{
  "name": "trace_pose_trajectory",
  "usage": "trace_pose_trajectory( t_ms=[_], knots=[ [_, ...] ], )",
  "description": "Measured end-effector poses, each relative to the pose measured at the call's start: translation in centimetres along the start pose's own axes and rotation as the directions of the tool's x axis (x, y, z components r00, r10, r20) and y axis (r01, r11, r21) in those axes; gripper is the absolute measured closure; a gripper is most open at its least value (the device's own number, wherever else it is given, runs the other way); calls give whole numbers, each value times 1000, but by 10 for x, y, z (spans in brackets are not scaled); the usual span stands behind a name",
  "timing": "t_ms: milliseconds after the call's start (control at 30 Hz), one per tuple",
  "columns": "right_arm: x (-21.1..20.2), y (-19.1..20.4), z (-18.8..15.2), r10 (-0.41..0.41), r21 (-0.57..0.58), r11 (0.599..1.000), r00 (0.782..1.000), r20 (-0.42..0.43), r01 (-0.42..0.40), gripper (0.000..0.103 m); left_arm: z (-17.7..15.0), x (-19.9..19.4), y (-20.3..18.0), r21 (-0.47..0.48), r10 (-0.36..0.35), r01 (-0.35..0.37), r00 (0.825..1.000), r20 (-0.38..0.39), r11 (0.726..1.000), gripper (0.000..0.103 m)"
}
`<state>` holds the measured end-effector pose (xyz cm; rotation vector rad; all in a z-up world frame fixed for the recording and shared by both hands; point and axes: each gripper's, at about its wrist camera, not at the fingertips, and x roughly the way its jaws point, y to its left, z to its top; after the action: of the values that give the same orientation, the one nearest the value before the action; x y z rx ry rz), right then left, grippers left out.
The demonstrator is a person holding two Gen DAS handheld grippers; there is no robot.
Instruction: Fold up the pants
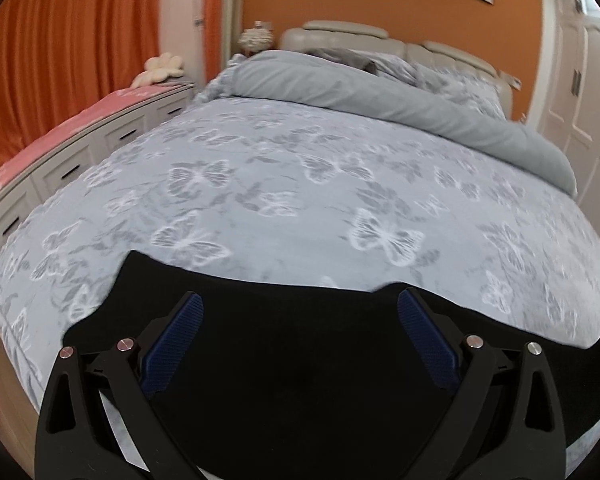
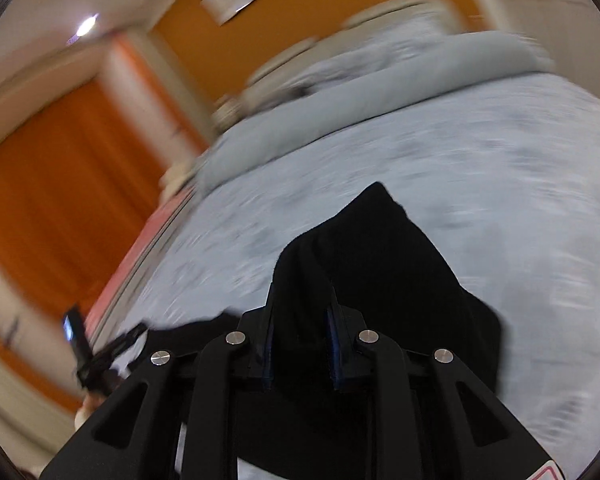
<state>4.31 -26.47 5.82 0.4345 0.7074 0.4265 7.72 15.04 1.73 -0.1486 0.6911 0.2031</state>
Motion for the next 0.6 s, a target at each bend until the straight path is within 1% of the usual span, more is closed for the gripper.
trace_pose_trajectory(
  t_ms=[67, 100, 133, 200, 233, 300, 367, 400, 500, 567, 600],
  knots=[
    [45, 41, -8, 54, -71, 996, 995, -82, -60, 84, 2, -3, 21, -28, 24, -24, 1000, 7, 999, 7],
    [61, 56, -13, 68, -94, 992, 991, -115, -79, 84, 3, -3, 27, -34, 30, -30, 1000, 6, 999, 7],
    [83, 75, -20, 84, -124, 987, 983, -163, -105, 84, 3, -3, 37, -46, 41, -41, 999, 3, 998, 7],
    [120, 104, -35, 92, -171, 976, 967, -239, -135, 84, 3, -3, 56, -63, 63, -63, 998, -7, 996, 7],
    [129, 116, -46, 87, -192, 971, 960, -267, -142, 84, 3, -3, 65, -70, 71, -72, 997, -10, 995, 7],
    [162, 143, -67, 70, -239, 958, 939, -335, -157, 84, 1, -4, 79, -80, 83, -84, 996, -13, 993, 7],
    [185, 156, -84, 47, -275, 947, 920, -389, -164, 83, 0, -5, 96, -86, 97, -98, 995, -17, 991, 7],
    [200, 162, -95, 14, -306, 939, 908, -418, -156, 83, -2, -6, 103, -87, 105, -107, 994, -18, 990, 7],
    [222, 164, -116, -44, -352, 926, 886, -462, -138, 83, -5, -6, 132, -105, 124, -127, 992, -31, 986, 7],
    [230, 165, -124, -73, -371, 920, 877, -475, -125, 82, -8, -5, 145, -122, 125, -130, 991, -47, 984, 7],
    [234, 167, -131, -82, -384, 915, 877, -474, -123, 80, -10, -4, 152, -130, 123, -130, 991, -57, 983, 7]
  ],
)
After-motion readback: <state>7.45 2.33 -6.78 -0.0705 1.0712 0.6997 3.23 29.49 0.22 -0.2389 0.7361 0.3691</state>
